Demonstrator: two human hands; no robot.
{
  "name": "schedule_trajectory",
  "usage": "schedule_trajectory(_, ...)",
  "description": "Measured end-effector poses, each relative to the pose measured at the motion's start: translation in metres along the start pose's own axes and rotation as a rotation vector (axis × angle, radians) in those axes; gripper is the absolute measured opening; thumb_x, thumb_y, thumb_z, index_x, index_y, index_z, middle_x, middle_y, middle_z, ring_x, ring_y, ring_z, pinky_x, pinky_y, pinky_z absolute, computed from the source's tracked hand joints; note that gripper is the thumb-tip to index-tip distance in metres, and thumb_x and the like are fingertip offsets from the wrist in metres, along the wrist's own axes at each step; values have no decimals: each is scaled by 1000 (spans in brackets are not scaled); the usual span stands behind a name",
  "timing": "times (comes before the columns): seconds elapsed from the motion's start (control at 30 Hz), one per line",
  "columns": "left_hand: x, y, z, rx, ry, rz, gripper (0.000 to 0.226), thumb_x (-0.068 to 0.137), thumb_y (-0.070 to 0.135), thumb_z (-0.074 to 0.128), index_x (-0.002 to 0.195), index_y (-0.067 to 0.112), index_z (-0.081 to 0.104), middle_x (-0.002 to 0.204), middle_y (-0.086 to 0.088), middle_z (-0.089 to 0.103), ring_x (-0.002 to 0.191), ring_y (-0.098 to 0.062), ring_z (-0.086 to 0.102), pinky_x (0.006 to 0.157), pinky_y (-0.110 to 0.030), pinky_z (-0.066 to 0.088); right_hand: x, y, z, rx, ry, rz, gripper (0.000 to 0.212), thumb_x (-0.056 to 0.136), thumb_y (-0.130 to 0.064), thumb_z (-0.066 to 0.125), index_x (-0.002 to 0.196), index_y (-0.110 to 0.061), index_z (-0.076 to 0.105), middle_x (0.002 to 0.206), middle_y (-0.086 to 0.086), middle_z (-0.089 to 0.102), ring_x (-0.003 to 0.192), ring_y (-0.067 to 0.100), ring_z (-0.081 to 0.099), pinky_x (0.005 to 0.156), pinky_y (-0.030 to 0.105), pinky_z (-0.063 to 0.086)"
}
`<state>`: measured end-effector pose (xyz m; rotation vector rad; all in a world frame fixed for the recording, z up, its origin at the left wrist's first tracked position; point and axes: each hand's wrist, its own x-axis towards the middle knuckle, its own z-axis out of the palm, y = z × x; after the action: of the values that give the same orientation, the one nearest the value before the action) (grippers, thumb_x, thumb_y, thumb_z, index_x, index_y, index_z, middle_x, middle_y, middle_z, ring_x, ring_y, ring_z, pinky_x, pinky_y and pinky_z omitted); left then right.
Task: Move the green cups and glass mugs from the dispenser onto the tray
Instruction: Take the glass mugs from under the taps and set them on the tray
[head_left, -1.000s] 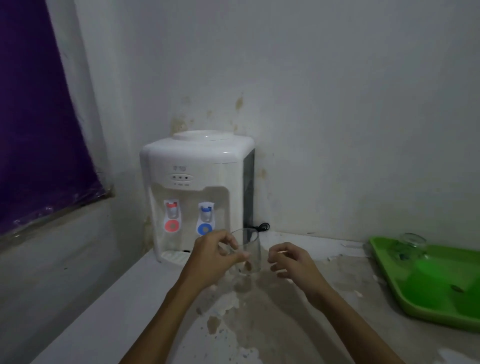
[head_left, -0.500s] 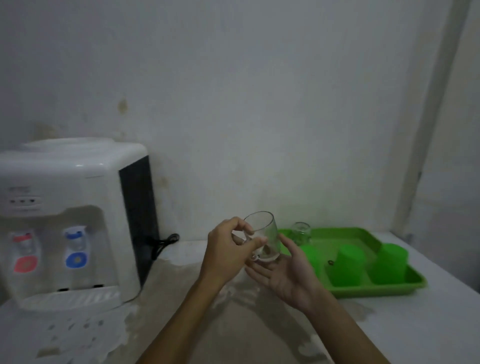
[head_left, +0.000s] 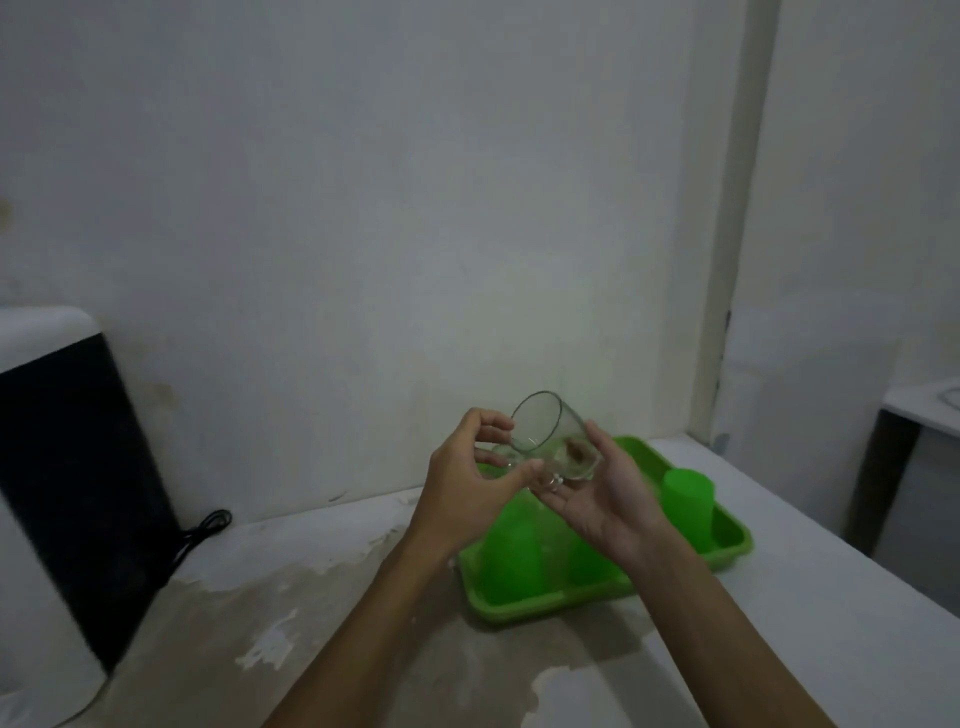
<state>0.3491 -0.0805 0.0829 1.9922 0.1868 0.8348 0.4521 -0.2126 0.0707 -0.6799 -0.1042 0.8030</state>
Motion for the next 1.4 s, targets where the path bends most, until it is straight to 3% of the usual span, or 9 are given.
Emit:
schedule_trajectory(0.1,20,-20,9,59,-49,-14,35,79,31,86,106,27,63,106,8,68,95,-11,68,80,-27,60,17,-26,-9,-164,81,-115,35,100,-36,57,119,-8,63,116,20,67,91,31,69,91,46,58)
schedule_trajectory(0.23,50,-51,21,230,-138,-16,22,87,31,78,107,27,69,111,7,68,106,-11,64,84,-19,49,44,-52,-22,-389,219,-237,48,96,-35,63,137,-13,51,121,17,60,90,30,66,81,42,57)
schedule_trajectory(0.4,83,-83,35,437,-194,-54,27,91,34,70,118,29,69,128,0,64,119,-20,59,101,-37,48,69,-64,-34,-605,332,-344,50,93,-27,70,135,-18,44,114,10,60,86,26,60,72,38,48)
schedule_trajectory(0.5,96,-95,40,505,-248,-105,38,90,39,70,126,28,68,134,-3,64,123,-23,59,104,-40,49,92,-65,-42,-780,386,-410,53,87,-28,77,130,-22,46,133,15,55,98,28,57,77,38,45)
schedule_trajectory(0.6,103,-104,47,521,-302,-165,45,86,34,76,129,24,67,134,-7,67,119,-27,63,102,-40,52,112,-63,-49,-1020,430,-456,58,81,-27,82,129,-23,50,138,14,48,111,31,57,84,39,50)
schedule_trajectory(0.77,110,-114,51,533,-308,-155,46,82,26,83,125,21,70,129,-7,68,116,-28,64,100,-41,53,132,-60,-55,-1450,454,-460,63,78,-30,84,131,-22,49,132,13,44,103,28,57,94,41,53)
schedule_trajectory(0.93,117,-122,53,507,-366,-124,50,78,26,87,125,24,69,129,-6,69,117,-27,64,102,-42,52,146,-55,-65,-1747,446,-386,65,77,-40,83,128,-22,48,129,10,46,104,32,63,84,42,57)
schedule_trajectory(1.1,122,-127,57,476,-389,-97,51,78,23,86,126,24,69,129,-6,70,116,-26,65,102,-39,52,155,-51,-73,-1898,465,-364,64,75,-42,83,124,-20,48,125,10,49,100,30,62,80,42,58)
schedule_trajectory(1.4,124,-133,58,397,-410,-120,51,80,17,85,128,23,68,130,-5,70,119,-23,65,106,-36,50,161,-52,-75,-1922,495,-356,71,67,-47,89,115,-19,44,118,8,52,92,27,61,77,40,56)
